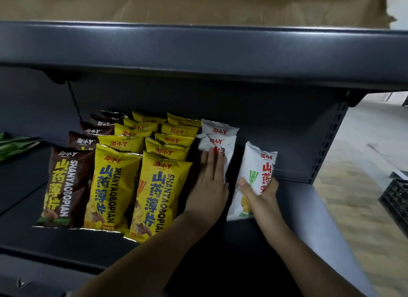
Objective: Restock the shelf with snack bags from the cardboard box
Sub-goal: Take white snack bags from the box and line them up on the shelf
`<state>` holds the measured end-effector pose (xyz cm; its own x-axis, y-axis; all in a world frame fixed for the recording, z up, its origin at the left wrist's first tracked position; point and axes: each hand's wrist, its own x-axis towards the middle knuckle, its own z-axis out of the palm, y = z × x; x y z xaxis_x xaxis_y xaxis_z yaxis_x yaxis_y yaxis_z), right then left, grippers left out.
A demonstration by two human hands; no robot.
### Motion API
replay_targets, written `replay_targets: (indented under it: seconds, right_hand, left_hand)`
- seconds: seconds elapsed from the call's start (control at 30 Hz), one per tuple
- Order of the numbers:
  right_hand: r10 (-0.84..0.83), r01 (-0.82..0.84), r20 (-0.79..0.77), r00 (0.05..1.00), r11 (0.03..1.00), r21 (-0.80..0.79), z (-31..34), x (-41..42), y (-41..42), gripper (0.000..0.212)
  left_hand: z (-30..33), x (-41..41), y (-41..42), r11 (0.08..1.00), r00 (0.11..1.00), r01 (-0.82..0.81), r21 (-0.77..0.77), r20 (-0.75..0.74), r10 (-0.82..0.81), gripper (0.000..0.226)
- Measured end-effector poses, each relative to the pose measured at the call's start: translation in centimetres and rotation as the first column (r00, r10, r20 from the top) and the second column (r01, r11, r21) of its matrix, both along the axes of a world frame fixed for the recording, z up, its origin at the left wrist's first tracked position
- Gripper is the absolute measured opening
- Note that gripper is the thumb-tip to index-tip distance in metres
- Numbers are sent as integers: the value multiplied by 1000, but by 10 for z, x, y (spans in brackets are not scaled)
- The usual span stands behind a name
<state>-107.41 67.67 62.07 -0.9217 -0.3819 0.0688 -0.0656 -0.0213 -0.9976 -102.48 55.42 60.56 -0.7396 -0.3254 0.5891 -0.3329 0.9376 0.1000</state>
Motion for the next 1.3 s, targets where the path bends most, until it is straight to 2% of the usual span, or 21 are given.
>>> replay_targets:
  seconds: [0.07, 0.17, 0.27, 0.37, 0.47, 0.53, 0.63, 0.73, 0.83, 0.93, 1.0, 1.1, 1.2, 1.3]
  right_hand:
    - [28, -26, 34, 999, 999, -43, 6, 2, -1, 43]
    - [98, -93, 88, 991, 994, -56, 12, 9, -9, 34]
    - [192, -190, -21, 981, 980, 57, 14, 21, -20, 24]
    - [248, -220, -157, 956, 960, 175, 13, 29, -29, 17]
    - [250, -208, -162, 955, 948, 239, 11, 24, -34, 15]
    - [231, -184, -147, 962, 943, 278, 8, 18, -38, 12]
    - [197, -135, -144, 970, 925, 355, 5, 11, -43, 25]
    - [165, -66, -257, 952, 933, 353, 2, 8, -48, 41]
    - [221, -156, -268, 938, 957, 246, 2, 10, -54, 38]
    - [143, -81, -320, 937, 977, 199, -1, 10, -61, 29]
    - [111, -27, -365, 925, 973, 227, -4, 10, -64, 39]
    - [111, 16, -366, 924, 944, 328, -4, 10, -66, 47]
    - [114, 91, -363, 925, 861, 501, -4, 8, -67, 49]
    - [127, 93, -321, 939, 802, 590, -1, 8, -67, 57]
  left_hand:
    - [-2, 20, 13, 992, 993, 98, 77, -80, -92, 58]
    - [-5, 46, 33, 952, 985, 171, 252, -76, -157, 69]
    - [-4, 52, 37, 918, 994, 99, 385, 6, -110, 85]
    - [2, 49, 31, 825, 998, 24, 565, 35, -53, 87]
    - [6, 44, 29, 743, 998, -3, 670, 49, -39, 86]
    - [6, 40, 28, 713, 998, -9, 701, 53, -40, 85]
    - [1, 32, 20, 651, 1000, 2, 759, 10, -15, 86]
    - [0, 30, 16, 582, 996, 80, 809, -81, -24, 72]
    - [-1, 31, 15, 599, 978, 185, 779, -205, -36, 61]
    - [2, 30, 14, 651, 945, 247, 718, -327, 1, 55]
    - [4, 31, 13, 644, 954, 252, 722, -296, -41, 47]
    - [7, 35, 13, 673, 962, 213, 708, -271, -19, 54]
    - [9, 38, 15, 631, 982, 189, 752, -135, -133, 48]
    - [7, 37, 18, 602, 982, 177, 779, -104, -155, 50]
